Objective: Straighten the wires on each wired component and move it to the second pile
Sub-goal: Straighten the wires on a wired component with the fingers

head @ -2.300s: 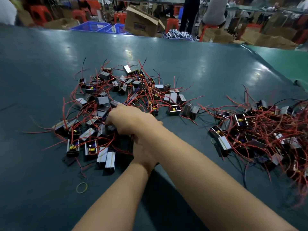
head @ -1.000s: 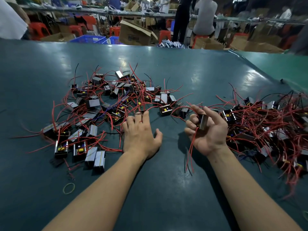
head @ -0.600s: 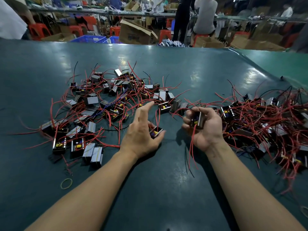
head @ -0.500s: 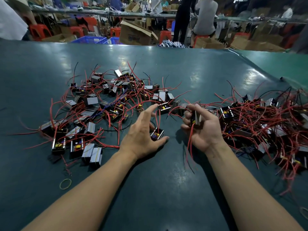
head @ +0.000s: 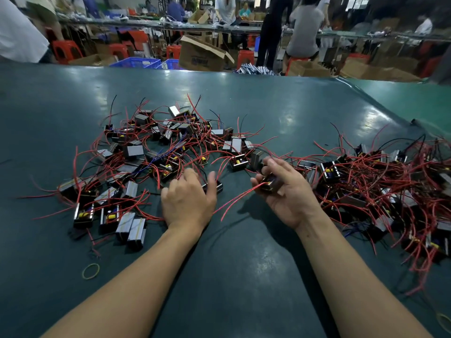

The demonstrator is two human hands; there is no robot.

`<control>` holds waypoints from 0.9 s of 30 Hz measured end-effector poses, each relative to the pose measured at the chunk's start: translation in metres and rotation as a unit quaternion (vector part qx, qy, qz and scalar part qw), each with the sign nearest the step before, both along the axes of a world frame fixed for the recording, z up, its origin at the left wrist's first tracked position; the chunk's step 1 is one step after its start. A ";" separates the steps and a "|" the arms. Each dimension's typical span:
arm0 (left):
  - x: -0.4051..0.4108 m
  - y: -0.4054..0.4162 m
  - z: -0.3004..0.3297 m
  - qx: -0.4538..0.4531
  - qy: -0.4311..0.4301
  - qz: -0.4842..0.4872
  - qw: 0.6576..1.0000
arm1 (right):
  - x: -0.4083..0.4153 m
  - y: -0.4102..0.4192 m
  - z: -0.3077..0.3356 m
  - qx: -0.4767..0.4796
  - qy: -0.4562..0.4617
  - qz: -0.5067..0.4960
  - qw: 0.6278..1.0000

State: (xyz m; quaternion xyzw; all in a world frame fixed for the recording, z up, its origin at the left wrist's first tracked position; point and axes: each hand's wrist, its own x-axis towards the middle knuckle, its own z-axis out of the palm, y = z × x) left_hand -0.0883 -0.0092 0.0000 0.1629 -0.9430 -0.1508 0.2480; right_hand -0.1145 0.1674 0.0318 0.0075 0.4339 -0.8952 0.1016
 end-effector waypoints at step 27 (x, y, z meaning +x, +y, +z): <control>0.007 -0.008 0.002 0.096 0.243 -0.279 0.924 | -0.002 0.001 -0.006 0.024 0.035 -0.051 0.998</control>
